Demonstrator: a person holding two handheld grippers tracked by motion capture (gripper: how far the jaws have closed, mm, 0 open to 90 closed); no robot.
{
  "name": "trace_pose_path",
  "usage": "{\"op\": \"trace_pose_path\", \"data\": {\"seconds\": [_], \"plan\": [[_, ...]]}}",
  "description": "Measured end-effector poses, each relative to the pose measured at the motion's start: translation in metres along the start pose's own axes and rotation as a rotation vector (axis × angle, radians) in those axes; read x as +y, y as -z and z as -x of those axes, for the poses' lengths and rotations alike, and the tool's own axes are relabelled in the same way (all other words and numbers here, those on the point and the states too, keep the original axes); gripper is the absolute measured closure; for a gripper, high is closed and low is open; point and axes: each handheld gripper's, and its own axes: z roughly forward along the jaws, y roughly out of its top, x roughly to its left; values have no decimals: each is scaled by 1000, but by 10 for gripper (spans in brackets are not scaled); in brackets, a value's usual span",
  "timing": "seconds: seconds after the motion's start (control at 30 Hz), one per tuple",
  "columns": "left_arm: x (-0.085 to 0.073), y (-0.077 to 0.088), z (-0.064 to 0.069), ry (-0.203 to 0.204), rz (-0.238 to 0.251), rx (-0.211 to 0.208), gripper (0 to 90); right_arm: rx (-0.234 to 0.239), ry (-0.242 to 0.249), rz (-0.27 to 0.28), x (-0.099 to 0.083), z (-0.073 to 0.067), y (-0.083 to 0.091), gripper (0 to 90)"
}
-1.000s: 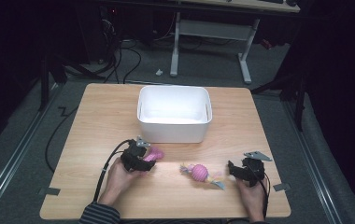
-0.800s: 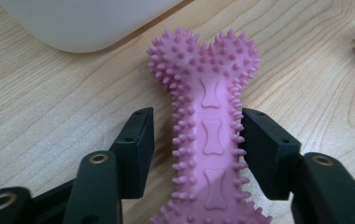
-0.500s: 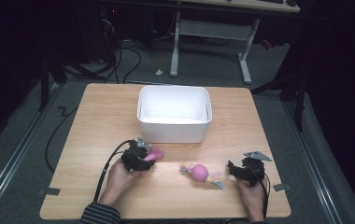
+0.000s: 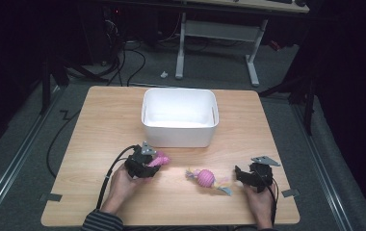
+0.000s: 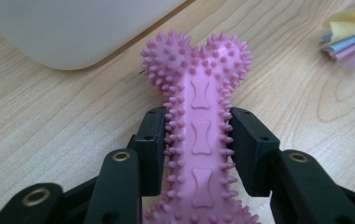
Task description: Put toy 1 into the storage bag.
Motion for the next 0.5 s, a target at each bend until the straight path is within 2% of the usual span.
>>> {"op": "trace_pose_path", "data": {"seconds": [0.37,0.5], "plan": [[-1,22,1,-3,-2,-63,584,1,1,-1,0,0,0,198],[2,30,4,-21,-2,-59,585,2,2,-1,0,0,0,198]]}}
